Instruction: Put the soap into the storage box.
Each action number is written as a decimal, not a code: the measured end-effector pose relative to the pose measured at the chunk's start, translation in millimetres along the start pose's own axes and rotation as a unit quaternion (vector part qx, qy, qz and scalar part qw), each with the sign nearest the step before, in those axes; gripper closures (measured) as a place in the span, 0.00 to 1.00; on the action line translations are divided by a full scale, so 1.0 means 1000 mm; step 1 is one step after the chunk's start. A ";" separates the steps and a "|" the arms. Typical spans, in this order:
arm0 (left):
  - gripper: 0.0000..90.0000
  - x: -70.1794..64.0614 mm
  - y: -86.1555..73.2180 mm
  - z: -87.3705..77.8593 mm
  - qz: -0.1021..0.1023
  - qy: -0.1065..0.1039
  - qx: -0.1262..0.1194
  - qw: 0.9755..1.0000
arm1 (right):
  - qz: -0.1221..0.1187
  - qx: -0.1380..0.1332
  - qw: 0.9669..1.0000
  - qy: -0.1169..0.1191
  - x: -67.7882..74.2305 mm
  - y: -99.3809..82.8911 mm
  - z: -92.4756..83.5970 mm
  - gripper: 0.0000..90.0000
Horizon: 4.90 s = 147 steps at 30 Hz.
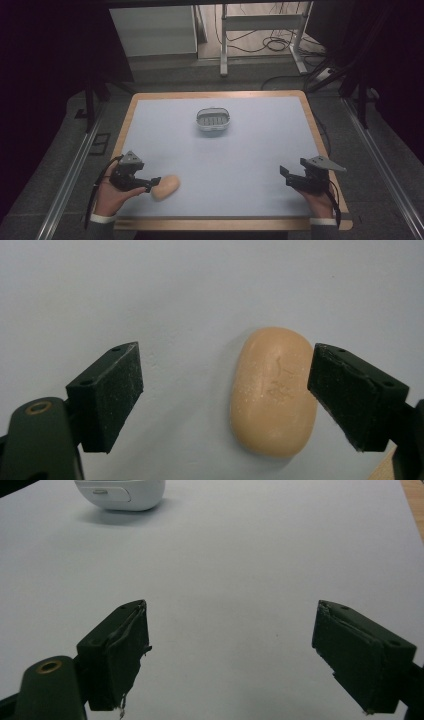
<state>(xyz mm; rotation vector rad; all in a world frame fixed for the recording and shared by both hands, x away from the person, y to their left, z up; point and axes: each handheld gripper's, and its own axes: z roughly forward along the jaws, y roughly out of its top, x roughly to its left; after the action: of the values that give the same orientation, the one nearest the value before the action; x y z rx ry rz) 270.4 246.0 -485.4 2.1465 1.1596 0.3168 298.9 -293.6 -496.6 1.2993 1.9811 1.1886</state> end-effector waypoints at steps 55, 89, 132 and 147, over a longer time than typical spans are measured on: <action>0.19 -0.038 0.027 0.026 0.062 -0.032 0.106 0.992 | 0.000 0.001 1.000 -0.018 -0.003 -0.003 -0.005 0.17; 0.35 -0.040 0.009 0.055 0.076 0.001 0.164 0.984 | 0.002 0.004 1.000 -0.020 -0.004 -0.004 -0.005 0.17; 0.36 -0.024 0.027 0.040 0.083 -0.024 0.125 0.988 | 0.008 0.006 1.000 -0.028 -0.006 -0.005 -0.005 0.17; 0.36 -0.021 0.036 0.040 0.080 -0.028 0.119 0.989 | 0.010 0.007 0.999 -0.030 -0.007 -0.006 -0.006 0.17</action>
<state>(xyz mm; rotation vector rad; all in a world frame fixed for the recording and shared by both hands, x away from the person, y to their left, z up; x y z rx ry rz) 301.8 197.3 -489.7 2.4488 1.0384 0.1936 294.9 -303.4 -499.3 1.3493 1.9411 1.1344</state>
